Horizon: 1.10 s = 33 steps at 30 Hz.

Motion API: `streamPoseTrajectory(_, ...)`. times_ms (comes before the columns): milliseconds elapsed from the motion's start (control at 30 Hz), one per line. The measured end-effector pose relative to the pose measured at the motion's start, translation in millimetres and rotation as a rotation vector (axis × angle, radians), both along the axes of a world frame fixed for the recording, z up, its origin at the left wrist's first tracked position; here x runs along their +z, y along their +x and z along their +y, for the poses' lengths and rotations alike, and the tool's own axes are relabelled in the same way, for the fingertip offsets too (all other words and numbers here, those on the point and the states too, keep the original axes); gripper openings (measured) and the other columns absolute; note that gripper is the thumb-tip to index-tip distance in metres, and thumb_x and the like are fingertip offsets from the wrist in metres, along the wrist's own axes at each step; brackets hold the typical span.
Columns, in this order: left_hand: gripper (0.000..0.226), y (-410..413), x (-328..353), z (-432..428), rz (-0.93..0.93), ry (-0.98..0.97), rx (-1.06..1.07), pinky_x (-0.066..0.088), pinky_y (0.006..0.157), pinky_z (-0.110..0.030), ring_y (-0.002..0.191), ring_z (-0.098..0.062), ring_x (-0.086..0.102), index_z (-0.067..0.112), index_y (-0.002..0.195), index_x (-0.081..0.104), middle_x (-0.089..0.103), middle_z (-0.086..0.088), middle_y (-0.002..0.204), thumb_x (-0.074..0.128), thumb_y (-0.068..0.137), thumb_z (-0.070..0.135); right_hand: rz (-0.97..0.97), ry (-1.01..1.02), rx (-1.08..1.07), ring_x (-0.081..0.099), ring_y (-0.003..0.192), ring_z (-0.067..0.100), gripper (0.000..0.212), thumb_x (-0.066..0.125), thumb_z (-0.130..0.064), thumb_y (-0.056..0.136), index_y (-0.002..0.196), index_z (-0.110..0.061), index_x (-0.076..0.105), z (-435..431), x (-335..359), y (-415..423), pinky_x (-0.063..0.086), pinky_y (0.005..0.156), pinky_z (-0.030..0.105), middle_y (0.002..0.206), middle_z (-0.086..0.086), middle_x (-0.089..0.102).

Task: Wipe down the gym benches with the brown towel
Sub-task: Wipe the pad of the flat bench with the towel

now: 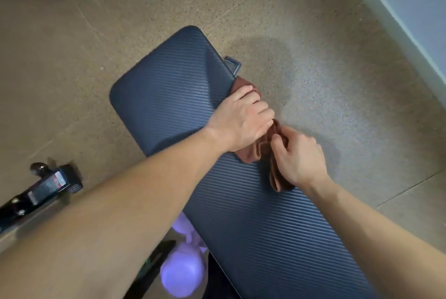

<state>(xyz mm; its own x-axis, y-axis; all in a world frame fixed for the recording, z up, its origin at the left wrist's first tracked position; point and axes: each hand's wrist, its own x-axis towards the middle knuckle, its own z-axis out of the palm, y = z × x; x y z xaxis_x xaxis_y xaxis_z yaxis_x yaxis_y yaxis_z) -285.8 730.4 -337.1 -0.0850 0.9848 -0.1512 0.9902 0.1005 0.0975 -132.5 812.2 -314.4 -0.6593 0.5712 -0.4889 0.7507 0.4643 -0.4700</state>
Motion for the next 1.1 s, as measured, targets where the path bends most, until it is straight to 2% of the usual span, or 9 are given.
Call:
streamPoseTrajectory(167, 0.039, -94.3, 0.5, 16.8, 0.166, 0.013, -0.012, 0.045, 0.092, -0.042, 0.088, -0.032, 0.062, 0.016, 0.084, 0.068, 0.068, -0.006, 0.083, 0.037, 0.101, 0.033, 0.069, 0.033, 0.04, 0.062, 0.104, 0.044, 0.035, 0.037, -0.038, 0.095, 0.109, -0.021, 0.064, 6.9, -12.4, -100.4, 0.047, 0.083, 0.043, 0.111, 0.02, 0.069)
streamPoseTrajectory(300, 0.034, -121.2, 2.3, 22.9, 0.243, -0.094, 0.152, 0.039, 0.1, -0.045, 0.098, -0.033, 0.058, 0.013, 0.087, 0.071, 0.068, -0.007, 0.089, 0.04, 0.097, 0.024, 0.092, 0.0, -0.025, 0.062, 0.106, 0.044, 0.043, 0.033, -0.039, 0.097, 0.111, -0.017, 0.067, 11.1, -21.6, -154.2, 0.046, 0.087, 0.042, 0.115, 0.02, 0.068)
streamPoseTrajectory(433, 0.042, -71.1, 3.3, 20.1, 0.249, -0.081, 0.339, 0.024, 0.118, -0.047, 0.11, -0.033, 0.053, 0.014, 0.093, 0.071, 0.068, -0.006, 0.097, 0.031, 0.096, 0.028, 0.131, 0.005, -0.003, 0.062, 0.098, 0.042, 0.039, 0.033, -0.043, 0.094, 0.105, -0.021, 0.063, 7.7, -21.0, -103.6, 0.042, 0.078, 0.041, 0.106, 0.016, 0.07)
streamPoseTrajectory(567, 0.039, 11.1, 4.0, 5.8, 0.153, -0.088, 0.384, 0.017, 0.121, -0.05, 0.125, -0.029, 0.047, 0.017, 0.108, 0.067, 0.066, -0.003, 0.113, 0.033, 0.099, 0.034, 0.11, 0.058, -0.018, 0.063, 0.096, 0.04, 0.029, 0.042, -0.038, 0.094, 0.105, -0.023, 0.064, -5.4, -5.3, -17.7, 0.041, 0.072, 0.039, 0.101, 0.012, 0.072)
streamPoseTrajectory(633, 0.037, 63.7, 6.7, 1.4, 0.054, -0.105, 0.344, 0.018, 0.12, -0.049, 0.128, -0.03, 0.047, 0.018, 0.108, 0.066, 0.066, -0.003, 0.113, 0.036, 0.095, 0.034, 0.073, 0.095, -0.056, 0.064, 0.093, 0.038, 0.022, 0.045, -0.036, 0.093, 0.096, -0.022, 0.062, -12.2, 0.0, 30.2, 0.043, 0.071, 0.039, 0.098, 0.009, 0.072)
streamPoseTrajectory(733, 0.035, 103.0, 5.2, -4.3, -0.03, -0.074, 0.166, 0.03, 0.116, -0.045, 0.118, -0.029, 0.054, 0.017, 0.1, 0.067, 0.067, -0.003, 0.104, 0.038, 0.092, 0.034, -0.004, 0.115, -0.084, 0.064, 0.088, 0.038, 0.018, 0.049, -0.033, 0.092, 0.084, -0.019, 0.057, -18.7, 1.8, 74.8, 0.037, 0.065, 0.037, 0.092, 0.009, 0.07)
streamPoseTrajectory(867, 0.032, 50.7, 2.4, 0.1, 0.0, 0.026, -0.131, 0.041, 0.1, -0.043, 0.092, -0.029, 0.06, 0.018, 0.092, 0.067, 0.066, -0.004, 0.088, 0.042, 0.1, 0.036, -0.073, 0.164, -0.082, 0.064, 0.089, 0.043, 0.022, 0.045, -0.03, 0.092, 0.09, -0.015, 0.06, -15.5, -3.3, 49.0, 0.046, 0.072, 0.042, 0.097, 0.017, 0.07)
streamPoseTrajectory(1033, 0.033, -26.0, 2.8, 18.6, 0.223, -0.029, -0.048, 0.047, 0.085, -0.038, 0.075, -0.03, 0.062, 0.017, 0.077, 0.069, 0.066, -0.004, 0.073, 0.047, 0.096, 0.032, -0.041, 0.059, -0.097, 0.063, 0.099, 0.044, 0.034, 0.038, -0.035, 0.094, 0.109, -0.021, 0.066, -7.4, -6.6, -36.4, 0.037, 0.072, 0.039, 0.107, 0.018, 0.07)
streamPoseTrajectory(1100, 0.029, -17.7, 5.7, 22.1, 0.257, -0.107, 0.023, 0.048, 0.091, -0.039, 0.077, -0.03, 0.062, 0.017, 0.076, 0.069, 0.067, -0.003, 0.074, 0.048, 0.094, 0.027, -0.021, 0.012, -0.117, 0.063, 0.102, 0.044, 0.04, 0.034, -0.04, 0.097, 0.109, -0.022, 0.067, -4.4, -7.8, -43.8, 0.037, 0.075, 0.039, 0.11, 0.018, 0.07)
